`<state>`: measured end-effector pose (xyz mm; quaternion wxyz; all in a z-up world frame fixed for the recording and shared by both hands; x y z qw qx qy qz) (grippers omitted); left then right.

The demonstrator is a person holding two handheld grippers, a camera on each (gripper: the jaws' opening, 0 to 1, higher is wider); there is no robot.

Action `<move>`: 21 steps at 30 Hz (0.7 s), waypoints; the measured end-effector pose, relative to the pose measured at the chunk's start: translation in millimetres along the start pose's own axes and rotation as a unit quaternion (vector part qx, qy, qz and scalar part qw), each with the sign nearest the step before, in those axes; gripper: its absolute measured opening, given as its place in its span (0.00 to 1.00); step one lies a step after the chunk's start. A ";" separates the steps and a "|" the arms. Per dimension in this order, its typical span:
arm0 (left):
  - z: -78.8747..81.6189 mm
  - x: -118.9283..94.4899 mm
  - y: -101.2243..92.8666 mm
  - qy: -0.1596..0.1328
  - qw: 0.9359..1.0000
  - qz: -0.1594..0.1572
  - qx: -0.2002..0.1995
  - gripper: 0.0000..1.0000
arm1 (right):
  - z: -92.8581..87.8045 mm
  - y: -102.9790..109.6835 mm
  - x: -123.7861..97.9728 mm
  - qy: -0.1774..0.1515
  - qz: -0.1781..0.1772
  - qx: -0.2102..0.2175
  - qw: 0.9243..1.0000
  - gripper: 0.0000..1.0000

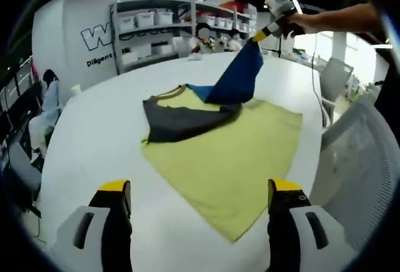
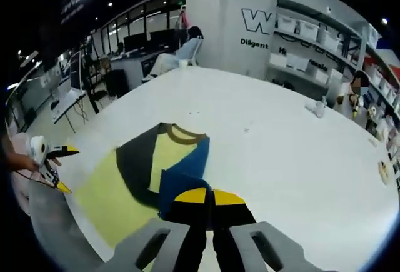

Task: Fold the garment on the visible template until the final outline fits inside the template.

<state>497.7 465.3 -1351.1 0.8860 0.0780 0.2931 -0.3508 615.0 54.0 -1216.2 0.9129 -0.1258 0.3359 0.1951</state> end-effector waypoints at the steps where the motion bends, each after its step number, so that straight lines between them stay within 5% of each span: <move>1: -0.7 -1.0 0.3 -0.002 1.000 0.002 -0.004 0.88 | 4.5 -4.3 -1.9 -0.003 -0.004 -0.003 1.000 0.00; 12: 3.4 -3.8 0.0 -0.011 1.000 0.011 0.000 0.88 | 37.8 -48.6 -26.9 -0.034 -0.049 0.008 0.998 0.00; 21: 5.9 -4.6 2.8 -0.011 1.000 0.016 -0.003 0.88 | 44.3 -84.3 -38.8 -0.044 -0.084 0.030 0.995 0.00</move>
Point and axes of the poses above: the point that each gripper's makers call its tool centre point, and the gripper's own axes: x roughly forward along the fingers, y roughly to its left, z roughly out of its top, the point moved 5 cm from there along -x, roughly backward along the fingers, and after that the axes turned 5 degrees about -x, right-handed, at the moved point
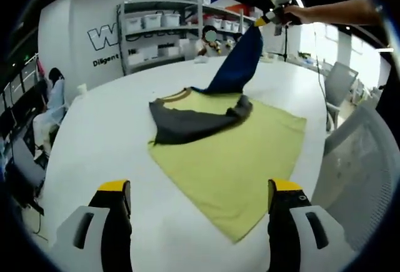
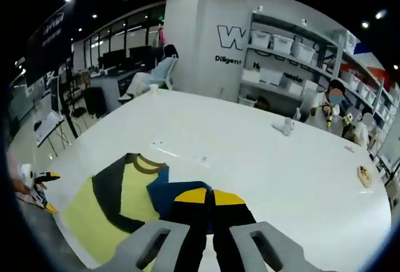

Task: Fold the garment on the visible template until the final outline fits inside the template.

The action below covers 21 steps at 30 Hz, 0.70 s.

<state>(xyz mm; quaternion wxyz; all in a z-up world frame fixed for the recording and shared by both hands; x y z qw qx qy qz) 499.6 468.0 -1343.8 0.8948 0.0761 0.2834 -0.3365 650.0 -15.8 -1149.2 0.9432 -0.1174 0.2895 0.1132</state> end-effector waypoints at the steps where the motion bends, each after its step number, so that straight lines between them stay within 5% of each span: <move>1: 0.5 -0.6 0.2 0.000 1.000 0.001 -0.001 0.88 | -0.6 -3.1 0.1 0.000 -0.005 0.001 1.000 0.00; 21: -5.0 -4.2 11.1 0.017 1.000 0.018 -0.012 0.86 | -22.1 -68.2 12.4 0.018 -0.043 0.090 0.995 0.00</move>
Point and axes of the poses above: the point that each gripper's makers call its tool centre point, and the gripper's own axes: x roughly forward along the fingers, y roughly to its left, z roughly out of its top, the point moved 5 cm from there along -x, roughly backward along the fingers, and after that the axes turned 5 degrees about -x, right-handed, at the moved point
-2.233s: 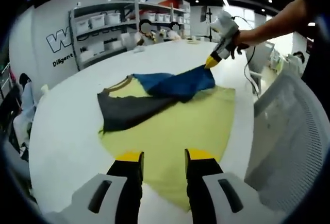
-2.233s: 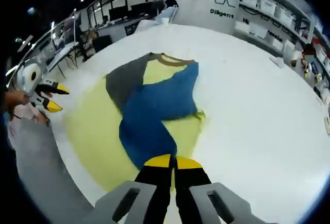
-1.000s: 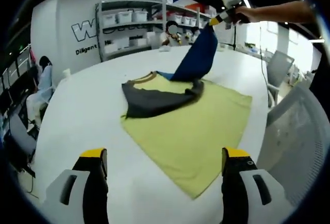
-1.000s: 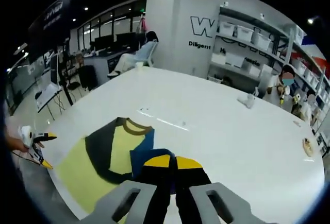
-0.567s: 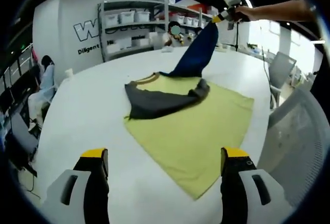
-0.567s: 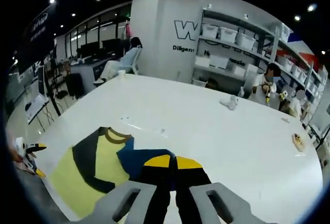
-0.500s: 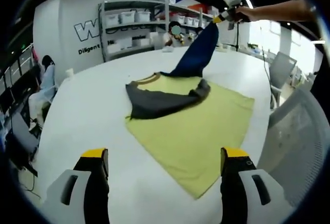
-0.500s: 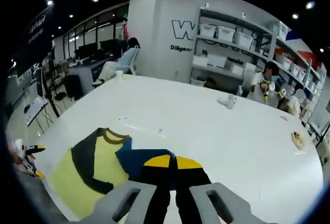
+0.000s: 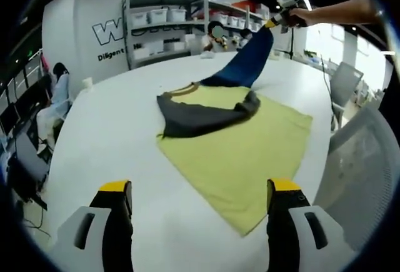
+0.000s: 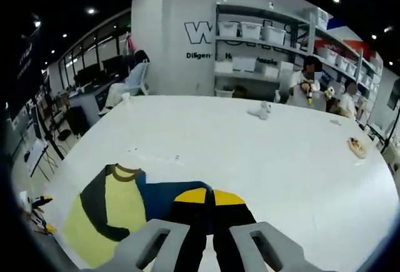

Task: Fold the garment on the visible template until the final outline fits inside the template.

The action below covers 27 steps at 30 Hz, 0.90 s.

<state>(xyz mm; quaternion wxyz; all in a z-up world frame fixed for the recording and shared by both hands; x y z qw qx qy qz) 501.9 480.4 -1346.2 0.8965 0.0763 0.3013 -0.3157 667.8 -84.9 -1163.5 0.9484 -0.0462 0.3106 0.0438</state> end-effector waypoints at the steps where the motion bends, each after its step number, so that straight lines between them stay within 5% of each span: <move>1: -0.1 -0.3 0.7 0.001 1.000 0.001 -0.001 0.86 | -1.2 -4.4 2.2 0.002 -0.002 0.003 1.000 0.00; 11: -2.2 -3.2 5.9 0.012 1.000 0.012 -0.010 0.86 | -25.9 -42.1 20.9 0.032 -0.020 0.037 0.999 0.00; 27: -7.3 1.7 0.8 0.049 0.999 0.003 0.005 0.84 | -90.2 -82.3 44.3 0.082 -0.050 0.065 0.993 0.00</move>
Point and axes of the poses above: the point that each gripper's makers call its tool centre point, and the gripper's own axes: x roughly forward along the fingers, y roughly to its left, z roughly out of its top, the point moved 5 cm from there along -x, roughly backward along the fingers, and after that the axes turned 5 degrees about -x, right-handed, at the moved point
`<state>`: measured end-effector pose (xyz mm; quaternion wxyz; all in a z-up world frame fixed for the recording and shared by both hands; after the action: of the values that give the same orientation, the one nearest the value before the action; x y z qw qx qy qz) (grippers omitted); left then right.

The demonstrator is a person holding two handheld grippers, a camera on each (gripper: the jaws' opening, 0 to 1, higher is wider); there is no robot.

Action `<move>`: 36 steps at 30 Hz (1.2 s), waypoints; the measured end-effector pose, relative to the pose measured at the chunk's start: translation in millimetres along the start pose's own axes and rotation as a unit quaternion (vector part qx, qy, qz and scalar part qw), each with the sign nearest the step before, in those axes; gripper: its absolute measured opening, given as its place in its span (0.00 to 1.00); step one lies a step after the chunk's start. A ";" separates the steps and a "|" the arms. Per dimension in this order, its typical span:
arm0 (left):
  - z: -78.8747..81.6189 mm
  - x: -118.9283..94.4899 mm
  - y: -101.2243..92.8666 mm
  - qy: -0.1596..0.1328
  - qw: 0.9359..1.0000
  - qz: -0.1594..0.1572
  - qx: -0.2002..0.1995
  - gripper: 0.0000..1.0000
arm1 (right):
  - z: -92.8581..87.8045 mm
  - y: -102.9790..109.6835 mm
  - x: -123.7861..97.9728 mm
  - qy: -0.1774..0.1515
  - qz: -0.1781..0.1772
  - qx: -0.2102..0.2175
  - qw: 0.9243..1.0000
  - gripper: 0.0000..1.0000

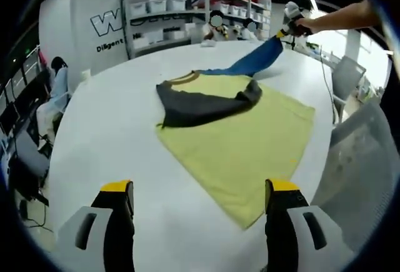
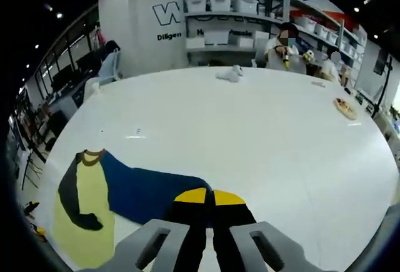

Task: Fold the garment on the visible template until the final outline fits inside the template.

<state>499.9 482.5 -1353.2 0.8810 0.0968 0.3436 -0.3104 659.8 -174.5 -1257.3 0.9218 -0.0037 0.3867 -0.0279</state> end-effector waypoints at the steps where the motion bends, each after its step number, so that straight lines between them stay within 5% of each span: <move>1: -0.8 0.1 0.4 0.001 1.000 0.000 -0.001 0.84 | -4.1 -2.1 3.4 0.003 -0.002 0.000 1.000 0.00; 16: 2.1 5.0 5.1 0.026 1.000 -0.003 0.005 0.83 | -52.7 -18.0 42.2 0.069 -0.020 0.023 0.997 0.00; 32: -7.9 1.5 7.9 0.044 0.999 0.001 0.002 0.84 | -83.8 -23.8 64.3 0.069 -0.054 -0.029 0.996 0.00; 36: -8.3 1.2 6.4 0.047 0.999 0.000 0.006 0.84 | -98.7 -22.6 64.7 0.069 -0.054 -0.024 0.996 0.06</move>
<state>500.0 490.2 -1360.4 0.8635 0.1162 0.3825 -0.3076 633.6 -199.1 -1371.9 0.8897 -0.0450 0.4491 -0.0689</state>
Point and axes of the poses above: the point that each gripper's makers call its tool centre point, and the gripper's own axes: x roughly forward along the fingers, y roughly to its left, z roughly out of its top, the point moved 5 cm from there along -x, roughly backward along the fingers, and after that the axes turned 5 degrees about -x, right-handed, at the moved point
